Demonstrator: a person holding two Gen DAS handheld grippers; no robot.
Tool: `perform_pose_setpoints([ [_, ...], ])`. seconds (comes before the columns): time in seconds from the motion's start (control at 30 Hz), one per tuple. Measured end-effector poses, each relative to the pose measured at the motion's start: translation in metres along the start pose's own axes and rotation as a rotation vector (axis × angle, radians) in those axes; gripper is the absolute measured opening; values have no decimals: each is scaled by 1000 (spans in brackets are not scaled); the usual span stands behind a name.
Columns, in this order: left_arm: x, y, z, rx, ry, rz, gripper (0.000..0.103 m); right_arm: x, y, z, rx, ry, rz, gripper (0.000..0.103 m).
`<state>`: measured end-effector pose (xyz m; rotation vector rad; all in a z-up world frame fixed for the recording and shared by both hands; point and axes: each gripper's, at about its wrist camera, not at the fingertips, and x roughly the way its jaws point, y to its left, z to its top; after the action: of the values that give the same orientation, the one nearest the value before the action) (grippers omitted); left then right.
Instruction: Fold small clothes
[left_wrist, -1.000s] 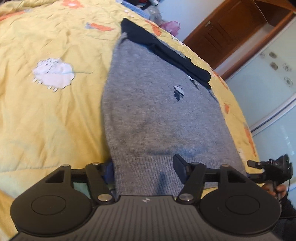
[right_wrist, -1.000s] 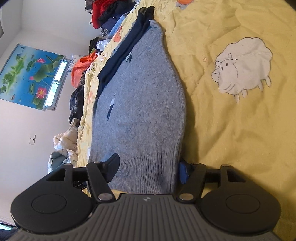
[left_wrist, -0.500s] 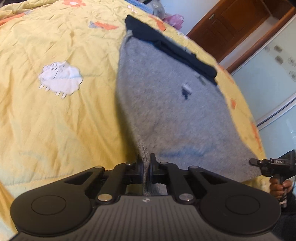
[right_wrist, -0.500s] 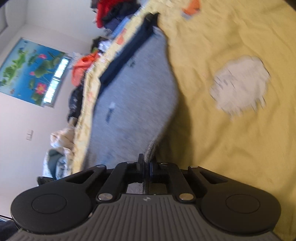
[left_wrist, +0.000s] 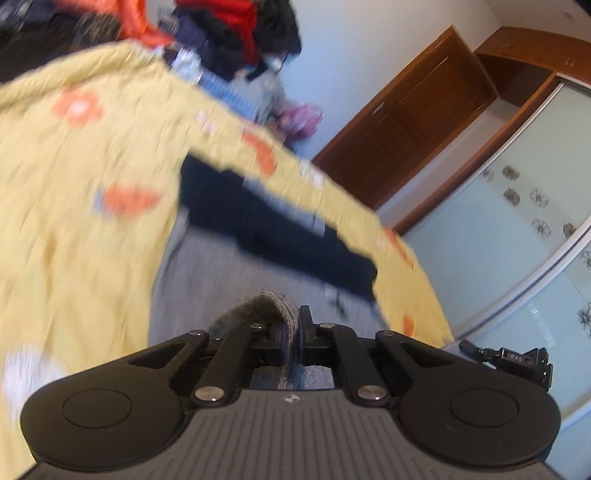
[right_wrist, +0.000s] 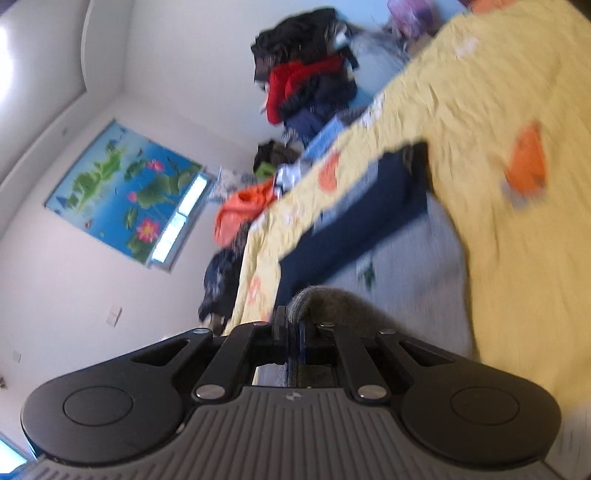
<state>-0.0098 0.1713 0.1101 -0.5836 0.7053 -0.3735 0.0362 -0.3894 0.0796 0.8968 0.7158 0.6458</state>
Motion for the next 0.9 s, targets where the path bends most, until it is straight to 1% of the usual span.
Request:
perform_pose_setpoints([
  [0.07, 18, -2, 25, 19, -34, 9, 6, 18, -10, 24, 22, -28, 14, 9],
  [0.17, 51, 3, 59, 29, -64, 36, 6, 47, -26, 60, 57, -66, 21, 9],
  [0.27, 92, 17, 92, 5, -75, 102, 6, 80, -49, 93, 99, -88, 1, 9],
  [0.37, 133, 34, 119, -17, -56, 163, 6, 114, -74, 124, 139, -93, -34, 9],
  [0.5, 173, 47, 144, 1, -40, 202, 6, 153, -98, 147, 154, -88, -63, 9],
  [0.67, 208, 60, 166, -5, -59, 215, 6, 188, -124, 168, 186, -99, -84, 9],
  [0.73, 223, 68, 171, 1, -63, 248, 6, 200, -136, 175, 213, -110, -85, 11],
  [0.77, 230, 74, 172, -12, -61, 277, 6, 207, -142, 177, 234, -109, -86, 15],
  [0.8, 235, 83, 172, -53, -51, 296, 6, 213, -147, 178, 261, -105, -112, 21],
  [0.83, 239, 93, 171, -113, -31, 289, 7, 217, -152, 177, 284, -89, -144, 42],
  [0.87, 238, 101, 168, -170, -18, 258, 7, 220, -154, 175, 299, -85, -155, 47],
  [0.9, 232, 106, 165, -214, -29, 224, 10, 217, -152, 172, 297, -105, -134, 53],
])
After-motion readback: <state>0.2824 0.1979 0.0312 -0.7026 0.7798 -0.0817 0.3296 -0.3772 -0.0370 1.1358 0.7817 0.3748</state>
